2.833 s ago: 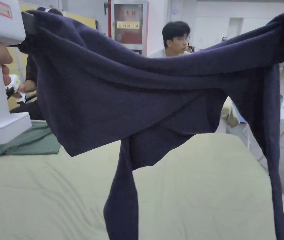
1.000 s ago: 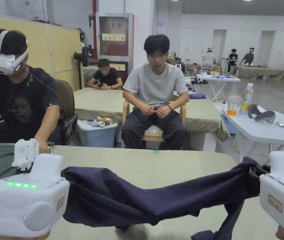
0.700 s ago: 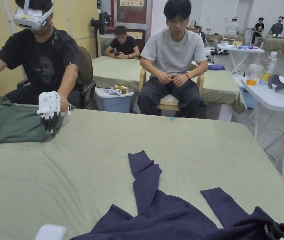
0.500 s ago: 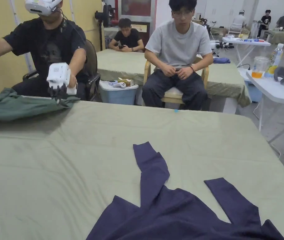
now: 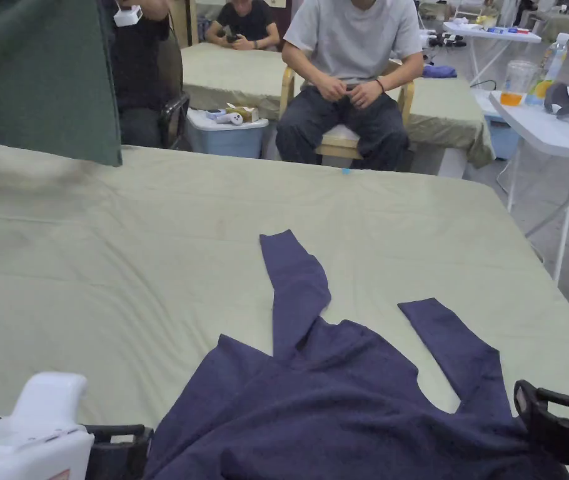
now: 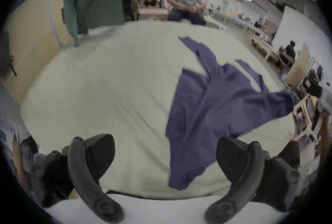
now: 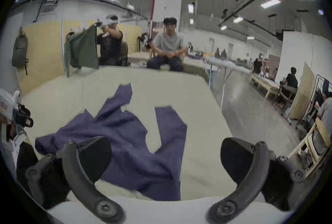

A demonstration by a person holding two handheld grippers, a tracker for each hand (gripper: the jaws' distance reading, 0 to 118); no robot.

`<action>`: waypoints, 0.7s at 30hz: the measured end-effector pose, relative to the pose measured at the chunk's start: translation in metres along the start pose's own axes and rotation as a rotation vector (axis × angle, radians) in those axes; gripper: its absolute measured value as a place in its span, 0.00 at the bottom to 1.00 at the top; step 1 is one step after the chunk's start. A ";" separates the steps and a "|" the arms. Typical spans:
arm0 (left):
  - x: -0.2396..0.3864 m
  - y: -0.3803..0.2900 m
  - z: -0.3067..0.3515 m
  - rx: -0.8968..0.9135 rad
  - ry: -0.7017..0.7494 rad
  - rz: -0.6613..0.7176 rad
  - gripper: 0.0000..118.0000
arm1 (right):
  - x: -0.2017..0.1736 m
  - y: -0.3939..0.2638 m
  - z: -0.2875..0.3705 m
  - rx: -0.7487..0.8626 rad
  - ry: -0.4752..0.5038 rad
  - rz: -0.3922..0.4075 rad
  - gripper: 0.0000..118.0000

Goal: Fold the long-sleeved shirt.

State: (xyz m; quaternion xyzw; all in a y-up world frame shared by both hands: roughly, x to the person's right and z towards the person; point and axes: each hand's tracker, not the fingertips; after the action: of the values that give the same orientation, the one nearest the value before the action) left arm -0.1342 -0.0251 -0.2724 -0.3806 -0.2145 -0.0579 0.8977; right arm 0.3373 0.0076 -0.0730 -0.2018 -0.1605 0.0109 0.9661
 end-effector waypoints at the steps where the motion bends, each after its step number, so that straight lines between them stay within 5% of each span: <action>1: -0.001 0.008 0.006 0.044 -0.007 0.000 1.00 | 0.000 0.006 0.000 -0.001 -0.002 -0.007 1.00; 4: 0.003 0.014 0.007 0.071 -0.017 0.004 0.96 | 0.001 0.004 -0.010 -0.058 0.048 -0.084 1.00; 5: 0.004 0.014 0.005 0.062 -0.025 0.002 0.83 | 0.000 -0.001 -0.015 -0.105 0.082 -0.112 0.90; 6: 0.005 0.012 0.001 0.035 -0.067 -0.011 0.47 | -0.001 -0.009 -0.021 -0.122 0.105 -0.122 0.62; 7: 0.006 0.010 -0.005 0.025 -0.086 -0.013 0.04 | -0.004 -0.016 -0.024 -0.138 0.116 -0.122 0.08; 8: 0.007 0.007 -0.012 0.002 -0.069 -0.007 0.04 | -0.009 -0.022 -0.028 -0.150 0.087 -0.099 0.08; 9: 0.004 -0.002 -0.026 -0.009 -0.005 -0.020 0.04 | -0.013 -0.032 -0.030 -0.190 0.034 -0.059 0.08; 12: -0.002 -0.024 -0.038 -0.060 -0.087 0.010 0.05 | -0.013 -0.049 -0.028 -0.211 0.101 -0.074 0.08; 13: -0.004 -0.031 -0.042 -0.058 -0.074 0.004 0.21 | -0.017 -0.048 -0.031 -0.212 0.087 -0.060 0.08; 15: -0.008 -0.035 -0.024 -0.046 -0.059 -0.007 0.89 | -0.019 -0.050 -0.033 -0.210 0.076 -0.040 0.08; 16: -0.014 -0.041 -0.027 -0.055 -0.060 -0.001 1.00 | -0.017 -0.050 -0.034 -0.214 0.079 -0.045 0.08; 21: -0.021 -0.063 -0.025 -0.130 -0.106 -0.010 1.00 | -0.024 -0.047 -0.046 -0.229 0.099 -0.075 0.08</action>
State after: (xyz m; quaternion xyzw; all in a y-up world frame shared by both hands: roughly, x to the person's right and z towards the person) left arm -0.1616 -0.0891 -0.2554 -0.4393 -0.2595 -0.0559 0.8582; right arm 0.3272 -0.0555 -0.1012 -0.3050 -0.1205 -0.0534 0.9432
